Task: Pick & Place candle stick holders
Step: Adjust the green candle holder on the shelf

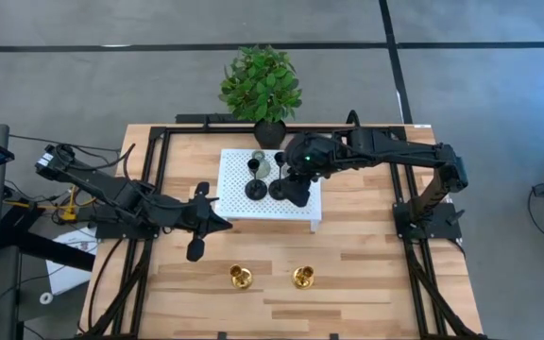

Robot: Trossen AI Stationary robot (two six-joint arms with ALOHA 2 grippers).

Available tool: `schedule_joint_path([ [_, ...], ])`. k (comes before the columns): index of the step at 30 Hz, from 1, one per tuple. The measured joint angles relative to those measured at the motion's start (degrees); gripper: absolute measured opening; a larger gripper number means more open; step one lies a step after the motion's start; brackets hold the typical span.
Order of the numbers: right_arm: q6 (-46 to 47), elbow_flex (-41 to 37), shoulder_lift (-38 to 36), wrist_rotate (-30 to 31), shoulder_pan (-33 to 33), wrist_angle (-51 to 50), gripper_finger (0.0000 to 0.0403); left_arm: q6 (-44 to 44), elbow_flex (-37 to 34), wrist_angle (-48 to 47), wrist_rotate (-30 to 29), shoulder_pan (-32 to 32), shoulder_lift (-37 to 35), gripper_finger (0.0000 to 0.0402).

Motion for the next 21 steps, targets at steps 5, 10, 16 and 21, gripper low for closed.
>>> schedule_joint_path([
  [5,0.04,0.0,-0.02,-0.02,0.27,-6.74,0.0119,0.0,0.0,0.0,0.0,0.0,0.0,0.0003],
  [10,0.07,-0.02,-0.04,-0.07,0.57,-13.49,0.0114,-0.01,0.0,0.0,0.0,0.0,0.0,0.0003],
  [16,-1.05,-0.02,-0.07,0.93,0.7,-14.14,0.0037,-0.01,0.0,0.0,0.01,0.0,0.0,0.0003],
  [21,-2.82,-0.02,-0.03,5.35,0.67,-13.81,0.0008,-0.01,0.0,0.0,0.01,0.0,0.0,0.0003],
])
